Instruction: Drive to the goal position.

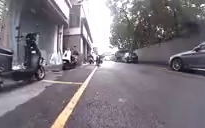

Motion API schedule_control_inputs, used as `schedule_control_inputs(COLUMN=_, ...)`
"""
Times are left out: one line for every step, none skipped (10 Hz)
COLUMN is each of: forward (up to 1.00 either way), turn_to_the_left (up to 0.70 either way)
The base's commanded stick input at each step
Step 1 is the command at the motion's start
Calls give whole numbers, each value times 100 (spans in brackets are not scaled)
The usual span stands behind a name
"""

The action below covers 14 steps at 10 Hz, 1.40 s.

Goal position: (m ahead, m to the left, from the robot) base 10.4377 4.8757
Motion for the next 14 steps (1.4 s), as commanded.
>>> schedule_control_inputs(forward=45, turn_to_the_left=0)
schedule_control_inputs(forward=45, turn_to_the_left=0)
schedule_control_inputs(forward=45, turn_to_the_left=0)
schedule_control_inputs(forward=45, turn_to_the_left=0)
schedule_control_inputs(forward=45, turn_to_the_left=0)
schedule_control_inputs(forward=45, turn_to_the_left=0)
schedule_control_inputs(forward=45, turn_to_the_left=0)
schedule_control_inputs(forward=45, turn_to_the_left=0)
schedule_control_inputs(forward=45, turn_to_the_left=0)
schedule_control_inputs(forward=45, turn_to_the_left=0)
schedule_control_inputs(forward=45, turn_to_the_left=0)
schedule_control_inputs(forward=45, turn_to_the_left=0)
schedule_control_inputs(forward=45, turn_to_the_left=0)
schedule_control_inputs(forward=45, turn_to_the_left=0)
